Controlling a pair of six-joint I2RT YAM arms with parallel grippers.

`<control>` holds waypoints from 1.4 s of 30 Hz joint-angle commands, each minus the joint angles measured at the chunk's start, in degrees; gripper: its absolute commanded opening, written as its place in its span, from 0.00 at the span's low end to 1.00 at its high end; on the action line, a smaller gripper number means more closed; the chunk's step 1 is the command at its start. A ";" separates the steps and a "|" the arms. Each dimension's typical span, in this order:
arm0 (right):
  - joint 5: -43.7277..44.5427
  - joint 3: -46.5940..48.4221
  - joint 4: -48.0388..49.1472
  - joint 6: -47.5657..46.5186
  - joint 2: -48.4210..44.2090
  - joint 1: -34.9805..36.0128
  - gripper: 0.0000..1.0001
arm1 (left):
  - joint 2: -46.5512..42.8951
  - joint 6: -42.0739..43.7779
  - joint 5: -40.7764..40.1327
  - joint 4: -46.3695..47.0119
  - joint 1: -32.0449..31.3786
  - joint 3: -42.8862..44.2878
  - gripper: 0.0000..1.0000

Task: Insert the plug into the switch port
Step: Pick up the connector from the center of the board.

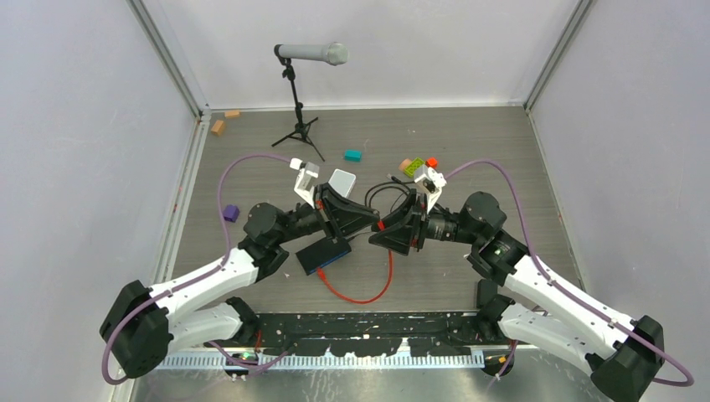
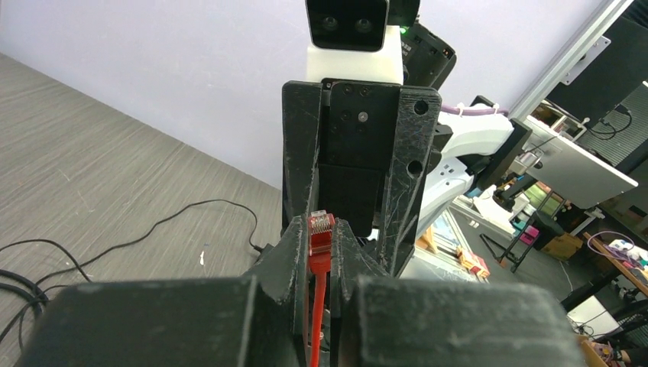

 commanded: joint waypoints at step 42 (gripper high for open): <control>70.79 10.59 -19.12 -36.74 -5.70 41.52 0.01 | -10.28 3.00 6.13 -1.66 -0.06 0.16 0.72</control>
